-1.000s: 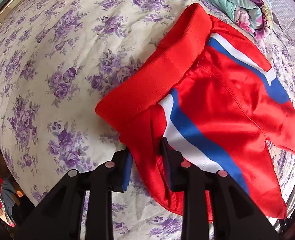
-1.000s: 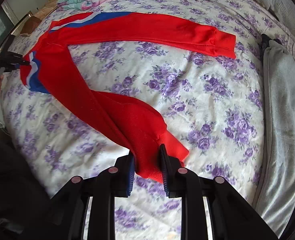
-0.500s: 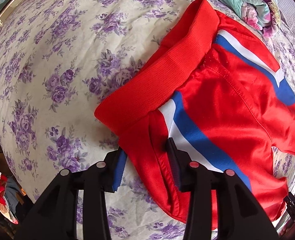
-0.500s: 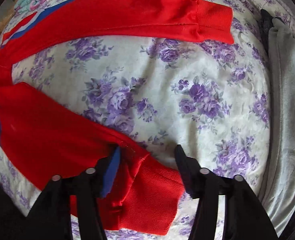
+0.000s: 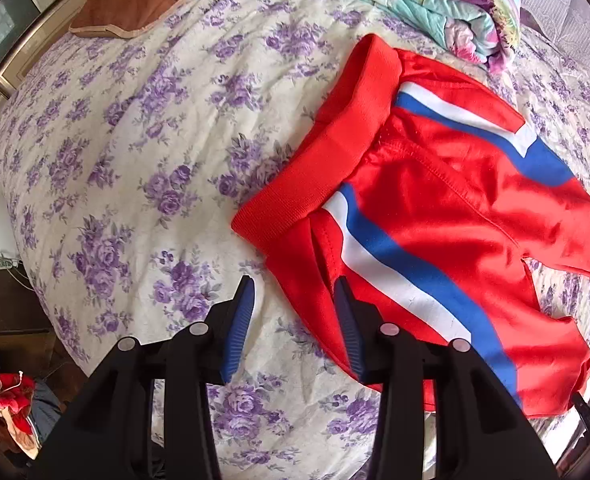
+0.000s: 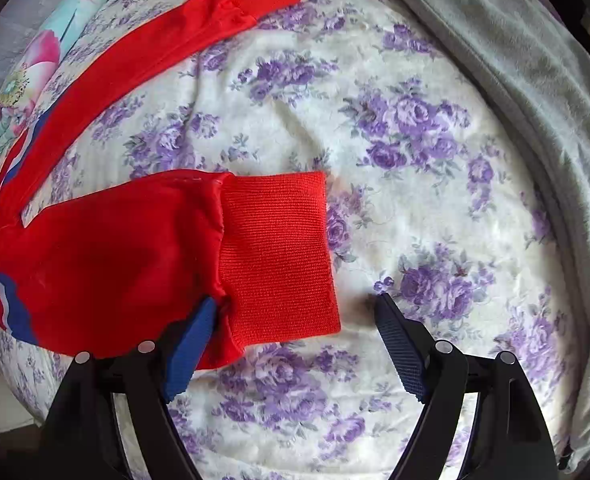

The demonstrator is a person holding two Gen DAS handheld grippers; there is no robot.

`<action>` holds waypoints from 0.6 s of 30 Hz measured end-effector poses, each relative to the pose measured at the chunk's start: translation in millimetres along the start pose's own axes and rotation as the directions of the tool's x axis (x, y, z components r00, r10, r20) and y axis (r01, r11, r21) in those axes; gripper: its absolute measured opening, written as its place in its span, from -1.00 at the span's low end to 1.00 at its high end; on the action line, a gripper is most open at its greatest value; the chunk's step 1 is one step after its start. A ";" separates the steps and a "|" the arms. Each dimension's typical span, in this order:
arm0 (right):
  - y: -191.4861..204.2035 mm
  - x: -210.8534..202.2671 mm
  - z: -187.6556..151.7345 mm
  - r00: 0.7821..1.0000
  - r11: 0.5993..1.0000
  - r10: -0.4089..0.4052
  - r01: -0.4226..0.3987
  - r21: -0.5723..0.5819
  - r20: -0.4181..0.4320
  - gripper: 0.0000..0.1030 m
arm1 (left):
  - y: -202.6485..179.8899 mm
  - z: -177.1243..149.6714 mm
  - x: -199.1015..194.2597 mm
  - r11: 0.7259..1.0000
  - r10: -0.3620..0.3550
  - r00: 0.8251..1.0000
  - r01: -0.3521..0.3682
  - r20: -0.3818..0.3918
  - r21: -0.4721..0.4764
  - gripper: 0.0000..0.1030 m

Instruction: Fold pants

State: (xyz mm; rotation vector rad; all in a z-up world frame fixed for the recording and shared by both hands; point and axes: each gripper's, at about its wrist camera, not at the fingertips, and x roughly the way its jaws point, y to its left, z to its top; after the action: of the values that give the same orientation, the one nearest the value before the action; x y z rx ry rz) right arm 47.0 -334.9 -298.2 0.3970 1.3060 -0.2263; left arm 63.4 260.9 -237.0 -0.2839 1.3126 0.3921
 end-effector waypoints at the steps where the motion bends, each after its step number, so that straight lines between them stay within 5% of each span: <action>1: 2.6 -0.2 -2.9 0.999 1.000 -0.017 0.017 0.006 0.035 0.57 | 1.2 0.8 -5.7 1.000 -0.006 1.000 0.006 0.012 -0.006 -0.22; 2: 9.3 -3.9 -6.9 0.998 1.000 -0.010 0.011 -0.015 0.059 0.13 | 1.1 1.2 -11.7 1.000 -0.019 1.000 0.020 0.023 -0.014 -0.21; 3: 15.1 -8.5 -8.9 0.998 0.999 0.015 -0.012 -0.046 0.059 -0.08 | 0.2 2.6 -17.8 0.999 -0.035 0.999 0.036 0.031 -0.020 -0.21; 4: 20.7 -12.4 -11.1 0.997 0.997 0.055 -0.053 -0.054 0.044 -0.63 | -3.5 2.8 -22.3 0.998 -0.054 0.998 0.055 0.037 -0.019 -0.21; 10: 24.6 -47.6 -36.1 1.000 0.998 -0.029 0.028 -0.049 -0.012 -0.66 | -42.5 -12.5 -17.4 0.990 -0.123 0.992 0.124 -0.021 0.065 -0.21; 14: 8.6 -35.7 -53.9 0.997 0.996 -0.071 0.068 -0.050 -0.043 -0.60 | -71.3 -35.4 3.6 0.981 -0.124 0.989 0.135 -0.085 0.137 -0.20; 17: 17.5 -13.5 -62.8 0.988 0.983 -0.148 0.142 -0.117 -0.042 -0.43 | -83.0 -43.6 25.0 0.979 -0.068 0.992 0.087 -0.107 0.182 -0.11; 18: 23.5 -15.2 -62.6 0.981 0.971 -0.192 0.184 -0.152 -0.035 -0.21 | -85.3 -43.8 26.5 0.979 -0.060 0.993 0.079 -0.105 0.190 -0.10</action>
State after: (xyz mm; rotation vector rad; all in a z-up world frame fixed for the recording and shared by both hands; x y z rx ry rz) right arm -3.5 -288.9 -292.9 0.1528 1.4006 -0.2778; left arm 67.5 168.9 -274.6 -0.1869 1.4227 0.1908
